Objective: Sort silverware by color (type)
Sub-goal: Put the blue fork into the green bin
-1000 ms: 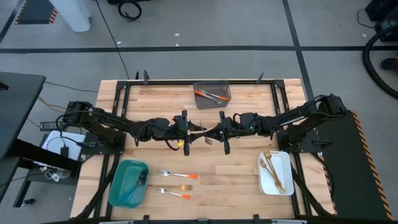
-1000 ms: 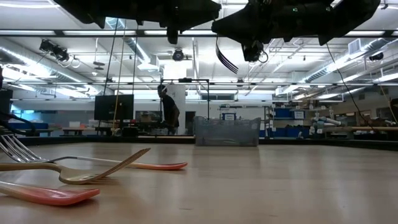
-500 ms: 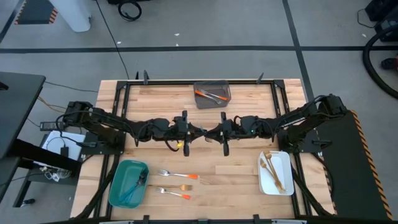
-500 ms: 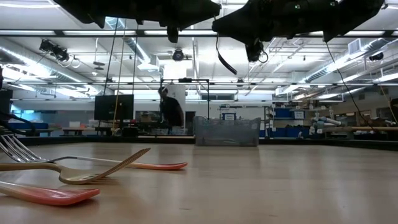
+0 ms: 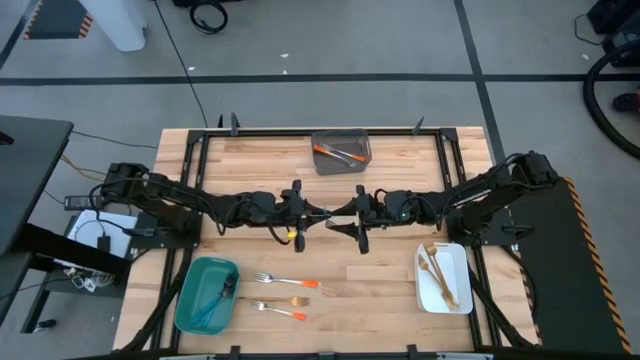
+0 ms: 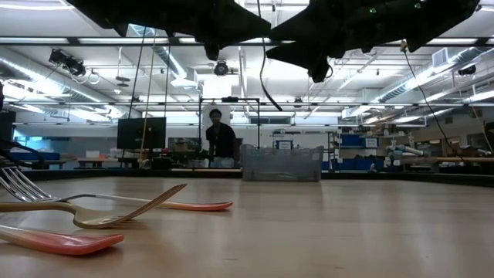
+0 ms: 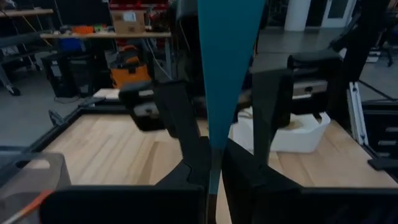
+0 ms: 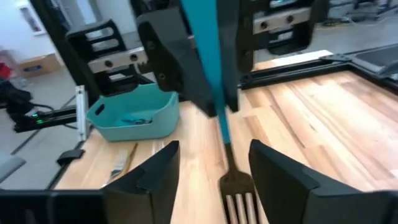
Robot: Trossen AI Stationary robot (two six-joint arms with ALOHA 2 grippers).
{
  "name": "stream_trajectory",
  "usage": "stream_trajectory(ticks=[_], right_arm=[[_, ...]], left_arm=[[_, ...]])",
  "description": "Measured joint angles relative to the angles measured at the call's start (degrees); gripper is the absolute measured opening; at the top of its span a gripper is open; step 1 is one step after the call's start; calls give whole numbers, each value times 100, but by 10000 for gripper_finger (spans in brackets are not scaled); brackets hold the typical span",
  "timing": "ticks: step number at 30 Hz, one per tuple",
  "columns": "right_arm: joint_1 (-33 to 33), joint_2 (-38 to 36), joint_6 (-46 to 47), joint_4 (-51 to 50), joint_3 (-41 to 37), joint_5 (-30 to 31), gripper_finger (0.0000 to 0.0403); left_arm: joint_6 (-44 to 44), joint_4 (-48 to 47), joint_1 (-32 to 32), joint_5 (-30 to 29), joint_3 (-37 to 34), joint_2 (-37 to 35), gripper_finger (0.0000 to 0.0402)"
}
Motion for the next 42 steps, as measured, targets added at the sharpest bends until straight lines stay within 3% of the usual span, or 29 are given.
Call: stream_trajectory(ticks=[10,15,22,30,36,42], right_arm=[[336,0,232,-354,0,605,216],[757,0,495,-585,0,815,217],[1438,0,493,-620,-2,1723,217],[1688,11,479,-677,-2,1875,217],[1691,527,617,-613,-4,2253,216],[1605,1281,608,98,-7,2605,214]], left_arm=[[-830,-1501,-223,7,0,-237,33],[-1774,-2636,-426,0,0,-586,33],[-3077,-3818,-940,19,2,-1070,34],[-4496,-4816,-1567,10,0,-1590,34],[-5329,-5401,-1886,22,0,-2062,34],[-5786,-5727,-2100,158,2,-2601,34]])
